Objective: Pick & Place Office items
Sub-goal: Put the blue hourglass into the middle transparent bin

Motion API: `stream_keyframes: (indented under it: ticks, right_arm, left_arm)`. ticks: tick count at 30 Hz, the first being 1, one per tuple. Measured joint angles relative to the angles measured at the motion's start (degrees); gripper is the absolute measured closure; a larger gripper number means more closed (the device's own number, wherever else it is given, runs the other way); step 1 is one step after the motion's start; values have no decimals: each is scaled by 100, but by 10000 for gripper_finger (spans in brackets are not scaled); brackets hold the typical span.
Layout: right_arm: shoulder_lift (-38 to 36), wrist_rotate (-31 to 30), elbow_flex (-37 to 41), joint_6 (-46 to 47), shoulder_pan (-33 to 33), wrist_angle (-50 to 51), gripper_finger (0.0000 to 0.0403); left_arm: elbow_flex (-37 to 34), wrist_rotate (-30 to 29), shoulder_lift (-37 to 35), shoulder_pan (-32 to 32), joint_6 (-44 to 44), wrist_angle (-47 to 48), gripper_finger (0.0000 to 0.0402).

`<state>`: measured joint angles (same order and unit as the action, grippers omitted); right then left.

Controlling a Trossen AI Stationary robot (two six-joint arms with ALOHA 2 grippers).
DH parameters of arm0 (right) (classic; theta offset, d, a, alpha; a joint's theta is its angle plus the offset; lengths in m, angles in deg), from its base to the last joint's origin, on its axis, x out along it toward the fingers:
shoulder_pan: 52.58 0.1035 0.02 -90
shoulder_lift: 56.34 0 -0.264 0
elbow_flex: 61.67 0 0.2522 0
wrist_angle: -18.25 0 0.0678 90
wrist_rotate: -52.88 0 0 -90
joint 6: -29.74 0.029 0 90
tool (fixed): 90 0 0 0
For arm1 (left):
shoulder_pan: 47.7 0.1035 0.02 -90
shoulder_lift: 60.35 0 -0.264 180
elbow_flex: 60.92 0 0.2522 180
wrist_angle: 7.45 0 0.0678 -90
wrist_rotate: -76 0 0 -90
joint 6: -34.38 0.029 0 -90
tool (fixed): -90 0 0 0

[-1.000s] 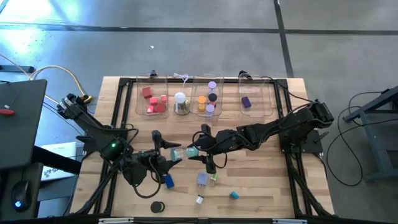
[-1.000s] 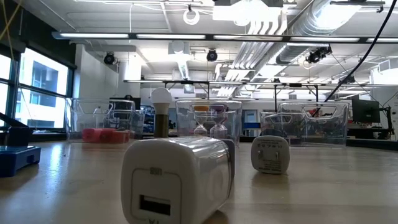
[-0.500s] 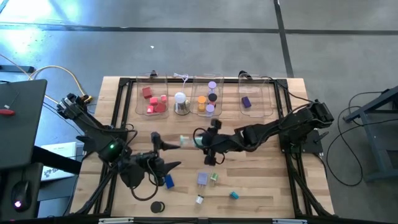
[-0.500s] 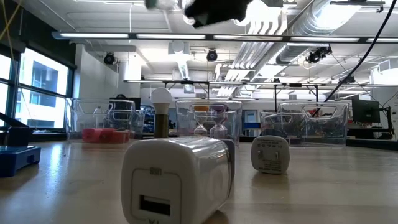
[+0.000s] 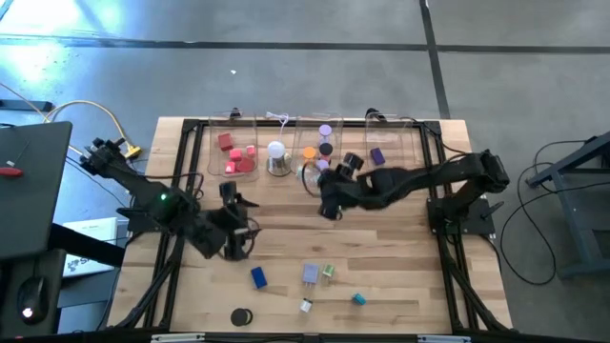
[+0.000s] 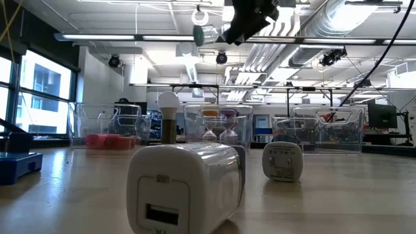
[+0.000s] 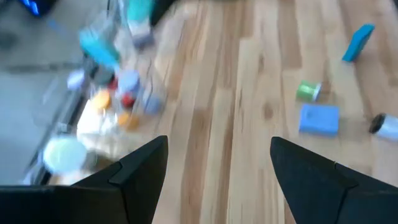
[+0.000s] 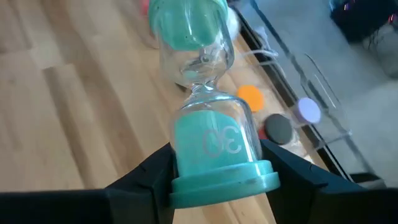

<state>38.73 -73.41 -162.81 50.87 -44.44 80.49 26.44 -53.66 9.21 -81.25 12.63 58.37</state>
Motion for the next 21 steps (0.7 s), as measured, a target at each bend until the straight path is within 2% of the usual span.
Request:
stream_keyframes:
  ticks: [5, 9, 15, 21]
  right_arm:
    - [-2, 649, -286, -128, -700, 224, 221]
    - [205, 1136, -689, -176, -1248, 685, 221]
    - [923, 1245, -1709, -581, -1729, 1669, 221]
    - [1995, 1311, -3108, -644, -1926, 3115, 221]
  left_arm:
    - [-15, 95, -38, 356, -560, 718, 128]
    - [-189, 271, -35, 593, -747, 841, 128]
    - [-570, 890, -35, 782, -830, 831, 128]
    - [-913, 962, -35, 835, -879, 815, 128]
